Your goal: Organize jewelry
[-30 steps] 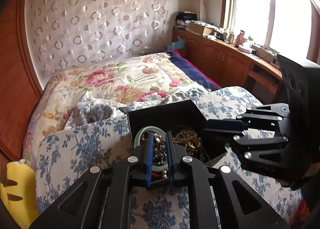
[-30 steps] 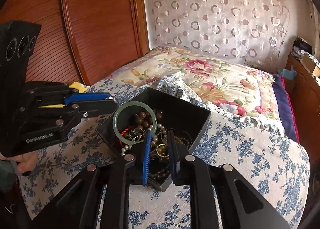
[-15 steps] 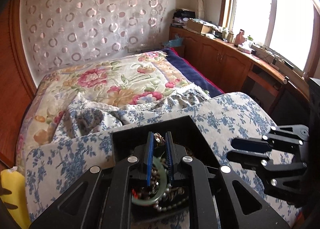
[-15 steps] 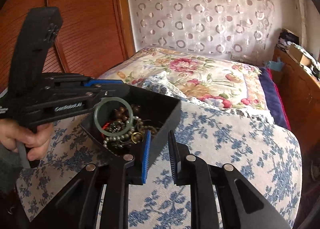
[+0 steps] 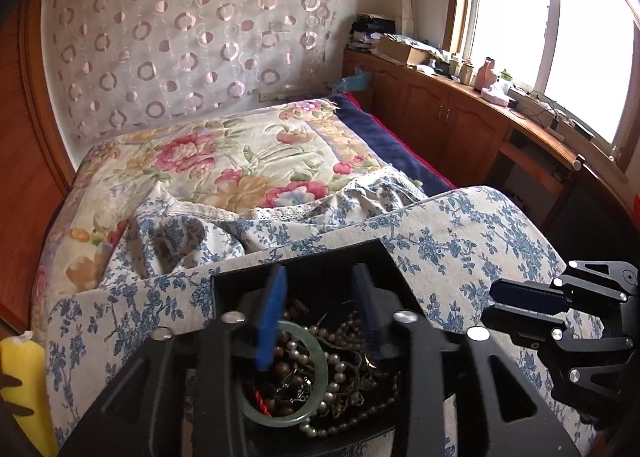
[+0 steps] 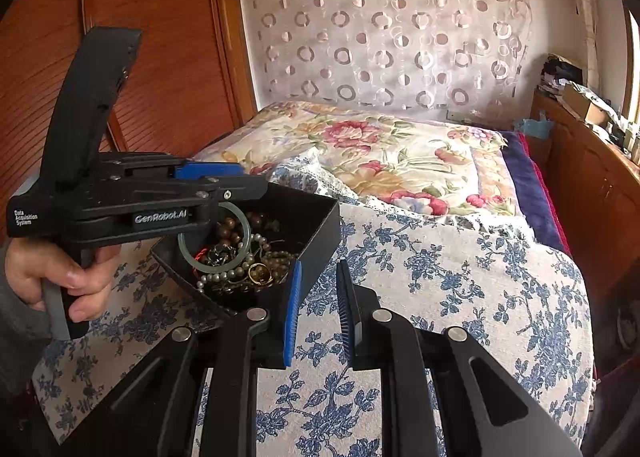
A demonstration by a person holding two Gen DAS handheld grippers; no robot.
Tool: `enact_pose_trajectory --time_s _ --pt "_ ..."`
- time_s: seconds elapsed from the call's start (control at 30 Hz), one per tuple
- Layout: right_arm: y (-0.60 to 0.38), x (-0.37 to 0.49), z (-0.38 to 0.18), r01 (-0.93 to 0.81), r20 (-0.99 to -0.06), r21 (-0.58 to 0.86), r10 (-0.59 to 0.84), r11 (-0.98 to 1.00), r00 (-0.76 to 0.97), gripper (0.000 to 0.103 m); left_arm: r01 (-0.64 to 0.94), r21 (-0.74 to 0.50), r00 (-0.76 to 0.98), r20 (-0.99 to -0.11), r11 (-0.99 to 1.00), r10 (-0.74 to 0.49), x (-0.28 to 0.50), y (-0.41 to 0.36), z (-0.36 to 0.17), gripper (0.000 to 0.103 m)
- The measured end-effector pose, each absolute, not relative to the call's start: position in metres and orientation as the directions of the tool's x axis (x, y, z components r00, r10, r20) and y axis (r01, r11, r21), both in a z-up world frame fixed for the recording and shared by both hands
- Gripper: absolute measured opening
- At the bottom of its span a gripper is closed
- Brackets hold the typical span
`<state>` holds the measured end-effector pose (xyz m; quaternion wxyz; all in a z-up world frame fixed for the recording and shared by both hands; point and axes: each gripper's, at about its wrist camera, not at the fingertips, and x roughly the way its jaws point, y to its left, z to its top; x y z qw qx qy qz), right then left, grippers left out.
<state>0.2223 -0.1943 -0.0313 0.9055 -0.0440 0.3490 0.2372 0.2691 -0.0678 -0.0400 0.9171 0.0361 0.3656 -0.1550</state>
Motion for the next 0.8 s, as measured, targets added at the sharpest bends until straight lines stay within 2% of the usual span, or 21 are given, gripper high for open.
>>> enact_pose_trajectory --time_s 0.07,0.1,0.27,0.3,0.37,0.53,0.63,0.8 --pt "-0.194 0.221 -0.03 -0.456 -0.651 0.085 0.396 0.886 0.648 0.02 0.299 -0.041 0.693 -0.677 0.953 -0.247 0.264 -0.065 -0.039 0.054" --pt "-0.194 0.22 -0.03 -0.454 -0.65 0.083 0.394 0.887 0.65 0.02 0.295 -0.038 0.699 -0.673 0.955 -0.243 0.261 -0.063 -0.039 0.057" --pt "-0.195 0.217 -0.031 -0.432 -0.645 0.08 0.377 0.898 0.664 0.02 0.245 -0.006 0.733 -0.654 0.969 -0.189 0.243 -0.053 -0.037 0.086" --pt "-0.196 0.216 -0.031 -0.426 -0.645 0.079 0.373 0.901 0.667 0.024 0.236 0.004 0.739 -0.65 0.972 -0.177 0.24 -0.051 -0.037 0.089" --pt "-0.196 0.214 -0.031 -0.411 -0.636 0.076 0.361 0.909 0.681 0.054 0.216 0.027 0.75 -0.645 0.976 -0.147 0.232 -0.048 -0.036 0.095" --pt "-0.196 0.209 -0.03 -0.384 -0.621 0.073 0.343 0.921 0.705 0.072 0.176 0.02 0.752 -0.648 0.984 -0.121 0.211 -0.036 -0.036 0.095" --pt "-0.195 0.206 -0.03 -0.375 -0.617 0.074 0.337 0.924 0.711 0.076 0.144 0.015 0.751 -0.653 0.989 -0.1 0.201 -0.027 -0.037 0.095" --pt "-0.191 0.195 -0.03 -0.36 -0.606 0.069 0.326 0.93 0.726 0.092 0.111 0.008 0.755 -0.651 0.994 -0.079 0.179 -0.015 -0.039 0.095"
